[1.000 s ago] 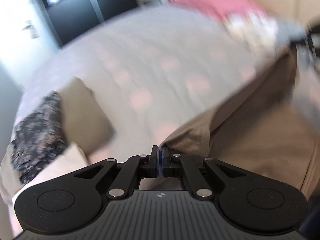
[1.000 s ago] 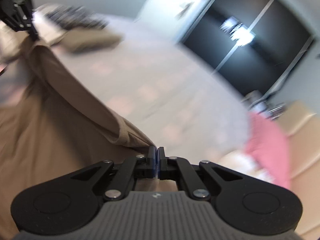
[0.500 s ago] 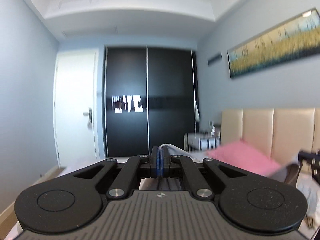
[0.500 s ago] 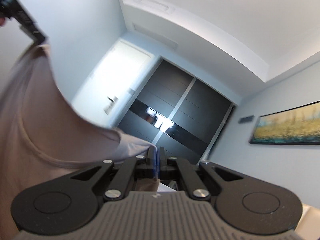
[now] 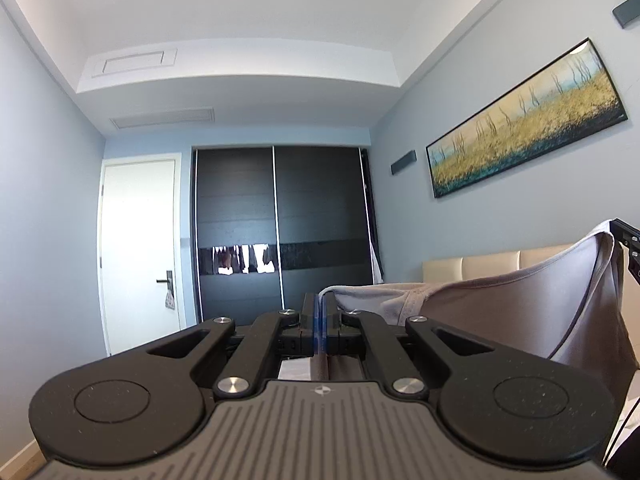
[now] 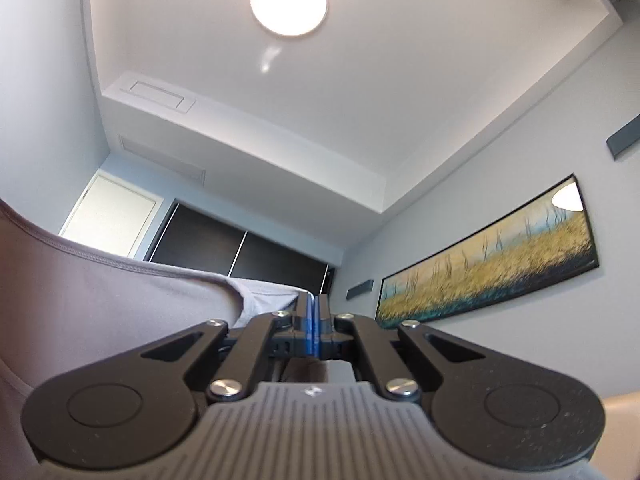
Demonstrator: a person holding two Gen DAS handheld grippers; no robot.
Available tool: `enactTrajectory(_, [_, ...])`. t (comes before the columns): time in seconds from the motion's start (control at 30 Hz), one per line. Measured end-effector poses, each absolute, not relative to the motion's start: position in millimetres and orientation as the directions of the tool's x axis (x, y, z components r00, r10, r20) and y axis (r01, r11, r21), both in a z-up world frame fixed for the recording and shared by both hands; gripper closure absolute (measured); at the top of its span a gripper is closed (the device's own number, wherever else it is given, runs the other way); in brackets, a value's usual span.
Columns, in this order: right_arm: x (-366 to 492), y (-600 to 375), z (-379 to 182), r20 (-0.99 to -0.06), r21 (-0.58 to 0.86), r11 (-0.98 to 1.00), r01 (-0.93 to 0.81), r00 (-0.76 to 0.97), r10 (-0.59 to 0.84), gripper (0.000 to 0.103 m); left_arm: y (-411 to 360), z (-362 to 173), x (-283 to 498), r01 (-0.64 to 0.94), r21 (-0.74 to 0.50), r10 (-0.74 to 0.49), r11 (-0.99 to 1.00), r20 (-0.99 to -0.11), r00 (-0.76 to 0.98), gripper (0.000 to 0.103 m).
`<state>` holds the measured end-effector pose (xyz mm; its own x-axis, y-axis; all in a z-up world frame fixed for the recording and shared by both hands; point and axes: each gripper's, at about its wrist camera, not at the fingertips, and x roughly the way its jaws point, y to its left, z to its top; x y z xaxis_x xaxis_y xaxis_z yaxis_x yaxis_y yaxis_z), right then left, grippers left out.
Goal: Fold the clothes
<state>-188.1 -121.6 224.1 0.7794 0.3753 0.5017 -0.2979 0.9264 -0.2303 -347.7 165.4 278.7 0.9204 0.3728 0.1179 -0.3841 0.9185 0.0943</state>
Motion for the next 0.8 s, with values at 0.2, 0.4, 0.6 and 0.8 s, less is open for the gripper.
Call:
enactTrajectory(0.2, [-202.5,-147.6,233.5,0.497,-0.127,0.925,-0.359,0.784,0.373,0.102,146.2,287.4,-380.1,-0.366,0.084,0.344,0.927,0.203,0.917,0.103])
enactTrajectory(0.4, [-219.0,-156.4,235.1,0.513,-0.078,0.915,-0.395,0.771,0.376,0.102,122.8,294.3,-396.9,-0.382,0.115,0.338,0.917,0.284,0.897,0.103])
enactTrajectory(0.6, [-216.0,-152.8,244.8,0.494,-0.051,0.898,-0.436,0.771,0.402,0.102,123.9,300.3,-389.9,-0.391,0.112,0.343,0.913,0.303,0.889,0.103])
enactTrajectory(0.8, [-183.7,-119.4,230.1,0.417,-0.096,0.903,-0.418,0.807,0.418,0.102,157.1,280.1,-339.2,-0.406,0.102,0.391,0.908,0.142,0.91,0.103])
